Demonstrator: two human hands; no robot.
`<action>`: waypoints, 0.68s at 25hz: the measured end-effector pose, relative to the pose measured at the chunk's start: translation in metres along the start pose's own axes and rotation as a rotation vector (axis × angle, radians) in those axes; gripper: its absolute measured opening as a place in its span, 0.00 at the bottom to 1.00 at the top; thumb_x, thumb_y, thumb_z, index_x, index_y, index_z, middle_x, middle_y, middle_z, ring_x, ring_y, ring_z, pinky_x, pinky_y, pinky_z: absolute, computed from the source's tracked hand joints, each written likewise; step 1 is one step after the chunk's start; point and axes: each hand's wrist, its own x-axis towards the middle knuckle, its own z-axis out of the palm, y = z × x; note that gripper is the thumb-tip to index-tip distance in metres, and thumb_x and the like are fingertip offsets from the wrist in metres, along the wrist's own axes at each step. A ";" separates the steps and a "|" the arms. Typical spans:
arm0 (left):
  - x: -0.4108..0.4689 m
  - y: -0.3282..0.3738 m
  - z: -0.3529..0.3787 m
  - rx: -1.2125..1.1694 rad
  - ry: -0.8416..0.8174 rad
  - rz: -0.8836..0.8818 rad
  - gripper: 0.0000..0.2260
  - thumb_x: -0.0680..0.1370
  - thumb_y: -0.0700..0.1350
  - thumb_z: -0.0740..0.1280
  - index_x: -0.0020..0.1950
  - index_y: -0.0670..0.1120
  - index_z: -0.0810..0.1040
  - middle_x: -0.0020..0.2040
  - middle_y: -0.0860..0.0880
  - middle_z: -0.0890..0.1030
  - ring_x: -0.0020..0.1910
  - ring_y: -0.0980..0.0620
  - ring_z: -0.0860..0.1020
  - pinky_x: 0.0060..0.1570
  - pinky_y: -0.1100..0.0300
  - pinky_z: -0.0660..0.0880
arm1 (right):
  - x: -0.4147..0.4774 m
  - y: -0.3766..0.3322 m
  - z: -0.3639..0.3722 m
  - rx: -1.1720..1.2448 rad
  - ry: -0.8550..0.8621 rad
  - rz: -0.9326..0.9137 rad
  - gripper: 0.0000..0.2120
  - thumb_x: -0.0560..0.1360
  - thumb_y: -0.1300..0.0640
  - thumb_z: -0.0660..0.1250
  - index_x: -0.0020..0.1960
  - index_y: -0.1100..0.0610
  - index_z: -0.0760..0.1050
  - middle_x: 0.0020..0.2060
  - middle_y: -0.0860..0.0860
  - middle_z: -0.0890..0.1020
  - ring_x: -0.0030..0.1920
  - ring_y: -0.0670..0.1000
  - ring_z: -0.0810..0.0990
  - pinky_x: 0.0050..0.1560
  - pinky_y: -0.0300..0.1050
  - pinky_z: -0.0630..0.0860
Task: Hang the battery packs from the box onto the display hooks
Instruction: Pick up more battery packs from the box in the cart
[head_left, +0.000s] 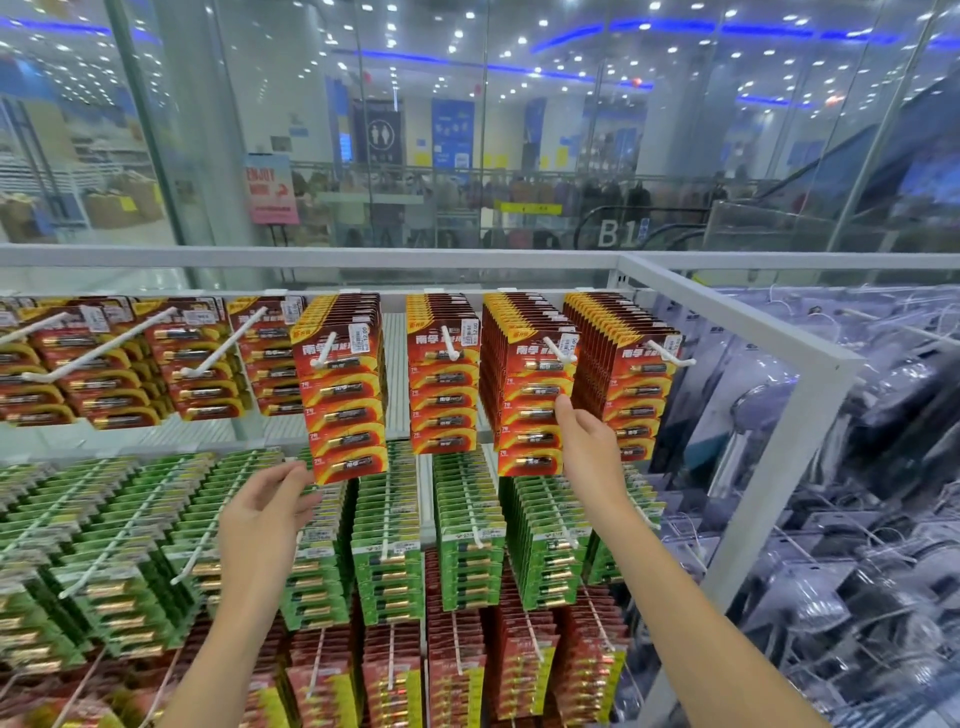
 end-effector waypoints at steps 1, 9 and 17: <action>-0.006 -0.003 -0.003 0.003 -0.007 -0.009 0.04 0.83 0.47 0.69 0.54 0.51 0.83 0.55 0.47 0.86 0.52 0.45 0.85 0.60 0.48 0.80 | 0.001 0.005 0.001 -0.019 0.023 -0.016 0.25 0.84 0.38 0.57 0.38 0.57 0.69 0.26 0.46 0.68 0.28 0.47 0.69 0.35 0.47 0.66; -0.069 -0.032 0.003 -0.010 -0.117 -0.144 0.10 0.84 0.50 0.65 0.57 0.49 0.84 0.54 0.49 0.87 0.55 0.45 0.85 0.61 0.45 0.78 | -0.040 0.062 -0.019 -0.054 0.083 0.040 0.17 0.83 0.37 0.58 0.57 0.47 0.80 0.49 0.42 0.84 0.52 0.43 0.82 0.53 0.46 0.77; -0.148 -0.100 0.072 0.034 -0.366 -0.398 0.10 0.86 0.43 0.62 0.55 0.43 0.83 0.53 0.42 0.87 0.54 0.39 0.83 0.53 0.52 0.81 | -0.158 0.176 -0.108 -0.057 0.240 0.367 0.17 0.83 0.42 0.61 0.50 0.52 0.82 0.44 0.50 0.85 0.48 0.48 0.83 0.52 0.45 0.77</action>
